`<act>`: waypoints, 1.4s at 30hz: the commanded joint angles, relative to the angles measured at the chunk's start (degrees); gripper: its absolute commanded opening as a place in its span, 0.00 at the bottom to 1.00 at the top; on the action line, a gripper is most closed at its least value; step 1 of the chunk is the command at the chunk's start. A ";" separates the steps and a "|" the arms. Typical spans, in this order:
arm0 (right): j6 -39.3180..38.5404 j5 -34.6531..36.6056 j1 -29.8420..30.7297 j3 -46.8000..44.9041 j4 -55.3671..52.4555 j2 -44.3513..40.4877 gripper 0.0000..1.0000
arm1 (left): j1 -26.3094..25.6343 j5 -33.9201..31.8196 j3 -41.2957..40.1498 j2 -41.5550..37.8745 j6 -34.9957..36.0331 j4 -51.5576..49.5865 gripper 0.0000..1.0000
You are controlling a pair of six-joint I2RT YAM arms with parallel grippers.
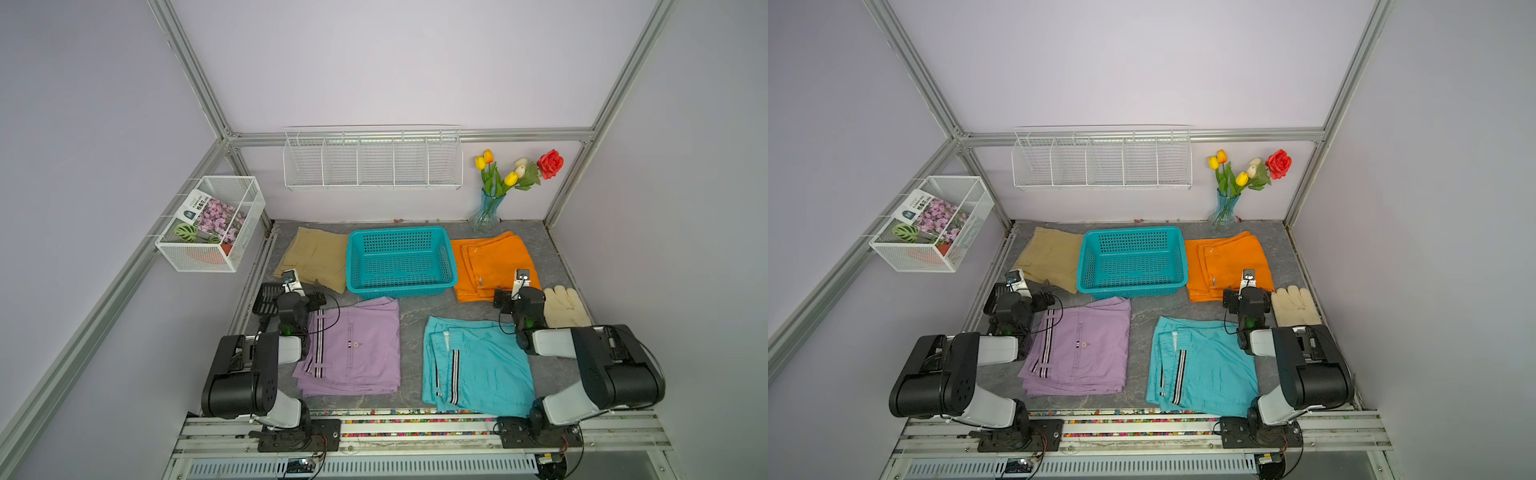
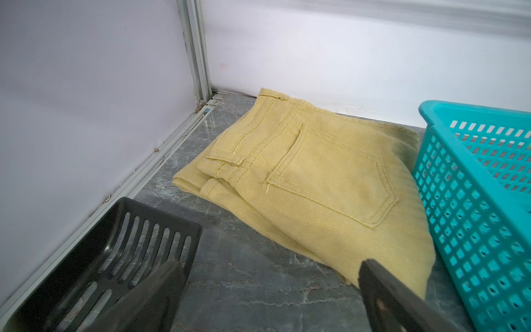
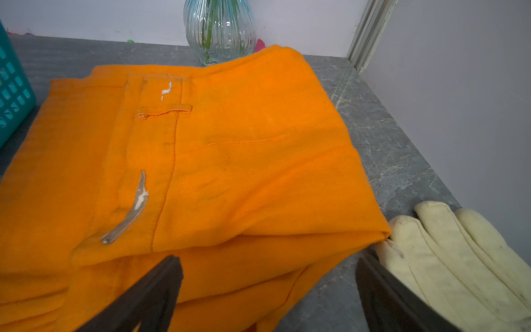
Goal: Put the folded long pants in the basket
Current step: Move the long pant to the center of the board.
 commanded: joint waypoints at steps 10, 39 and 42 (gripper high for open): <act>21.59 0.54 6.54 20.51 -52.95 -26.51 0.99 | -3.94 -24.14 16.42 -26.27 -20.40 -55.98 1.00; 43.08 -1.00 59.18 37.11 -47.76 17.02 0.98 | -1.28 2.88 23.25 -48.83 -43.27 -86.51 1.00; 43.62 -1.01 59.33 38.45 -48.29 18.63 0.98 | -0.95 1.76 22.90 -49.04 -43.30 -86.54 1.00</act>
